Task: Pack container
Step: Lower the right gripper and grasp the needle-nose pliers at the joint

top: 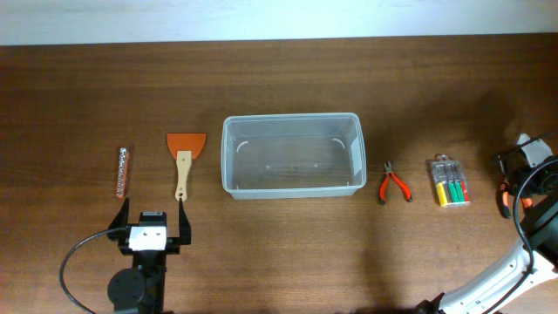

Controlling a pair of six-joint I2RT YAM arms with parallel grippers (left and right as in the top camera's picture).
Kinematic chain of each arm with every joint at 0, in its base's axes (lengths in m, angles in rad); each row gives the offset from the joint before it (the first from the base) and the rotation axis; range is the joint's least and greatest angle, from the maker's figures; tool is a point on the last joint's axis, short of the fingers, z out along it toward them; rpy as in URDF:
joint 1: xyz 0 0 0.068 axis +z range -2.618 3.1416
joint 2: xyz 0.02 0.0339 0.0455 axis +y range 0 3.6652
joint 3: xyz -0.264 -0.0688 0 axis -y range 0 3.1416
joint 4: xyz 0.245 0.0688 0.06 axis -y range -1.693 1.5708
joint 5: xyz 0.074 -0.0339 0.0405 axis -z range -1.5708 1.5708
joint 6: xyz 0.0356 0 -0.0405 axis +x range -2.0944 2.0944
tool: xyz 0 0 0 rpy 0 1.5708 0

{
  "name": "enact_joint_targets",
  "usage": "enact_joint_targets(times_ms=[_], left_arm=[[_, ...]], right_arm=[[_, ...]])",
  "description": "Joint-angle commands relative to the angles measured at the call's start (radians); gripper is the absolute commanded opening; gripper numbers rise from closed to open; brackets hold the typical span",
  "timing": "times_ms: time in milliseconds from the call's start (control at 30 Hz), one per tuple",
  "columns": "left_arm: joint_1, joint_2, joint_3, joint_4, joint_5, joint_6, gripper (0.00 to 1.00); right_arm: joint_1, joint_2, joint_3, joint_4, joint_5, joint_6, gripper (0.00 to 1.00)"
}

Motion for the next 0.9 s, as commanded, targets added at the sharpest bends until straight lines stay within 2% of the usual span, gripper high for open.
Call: enact_joint_targets(times_ms=[0,100,200,367,867], left_arm=[[0.005,-0.007,-0.007,0.0,-0.007,-0.009,0.99],[0.005,-0.007,-0.007,0.0,-0.007,-0.009,0.99],[0.005,-0.007,-0.007,0.0,-0.007,-0.009,0.99],[0.005,-0.007,-0.007,0.0,-0.007,-0.009,0.99],[0.005,-0.007,-0.007,0.0,-0.007,-0.009,0.99]], right_arm=[[0.008,0.039,-0.006,-0.003,-0.034,0.004,0.52],[0.008,0.039,-0.006,-0.003,-0.03,0.004,0.47],[0.008,0.039,-0.006,-0.003,-0.027,0.004,0.46],[0.008,0.039,-0.006,-0.004,-0.027,0.004,0.34],[0.01,0.039,-0.006,0.002,-0.027,0.004,0.23]])
